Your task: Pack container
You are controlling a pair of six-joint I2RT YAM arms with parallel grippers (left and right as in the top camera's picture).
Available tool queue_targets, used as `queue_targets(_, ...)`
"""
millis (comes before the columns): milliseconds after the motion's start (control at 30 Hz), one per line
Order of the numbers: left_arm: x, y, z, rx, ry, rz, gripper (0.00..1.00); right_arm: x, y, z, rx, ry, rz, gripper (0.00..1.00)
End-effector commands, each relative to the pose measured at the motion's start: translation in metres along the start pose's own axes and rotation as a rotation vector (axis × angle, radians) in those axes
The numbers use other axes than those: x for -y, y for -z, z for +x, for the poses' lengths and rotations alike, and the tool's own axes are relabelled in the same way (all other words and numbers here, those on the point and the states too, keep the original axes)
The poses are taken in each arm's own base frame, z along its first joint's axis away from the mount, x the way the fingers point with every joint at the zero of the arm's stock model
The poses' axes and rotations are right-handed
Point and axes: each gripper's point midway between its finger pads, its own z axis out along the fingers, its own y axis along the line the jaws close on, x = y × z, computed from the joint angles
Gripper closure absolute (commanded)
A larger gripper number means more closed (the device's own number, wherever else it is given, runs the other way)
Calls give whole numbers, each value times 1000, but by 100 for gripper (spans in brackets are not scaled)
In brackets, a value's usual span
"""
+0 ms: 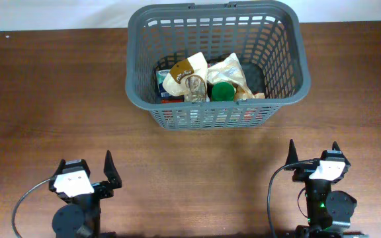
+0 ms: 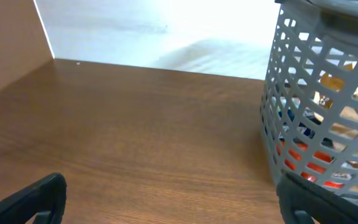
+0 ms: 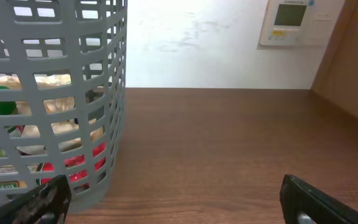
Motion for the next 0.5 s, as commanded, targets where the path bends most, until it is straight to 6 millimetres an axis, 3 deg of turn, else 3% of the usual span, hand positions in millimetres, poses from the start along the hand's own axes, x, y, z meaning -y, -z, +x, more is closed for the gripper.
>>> queue_targets(0, 3, -3, 8, 2, -72, 19, 1, 0, 0, 2, -1, -7, 5, 1)
queue_targets(467, 3, -20, 37, -22, -74, 17, 1, 0, 0, 2, -1, -7, 5, 1)
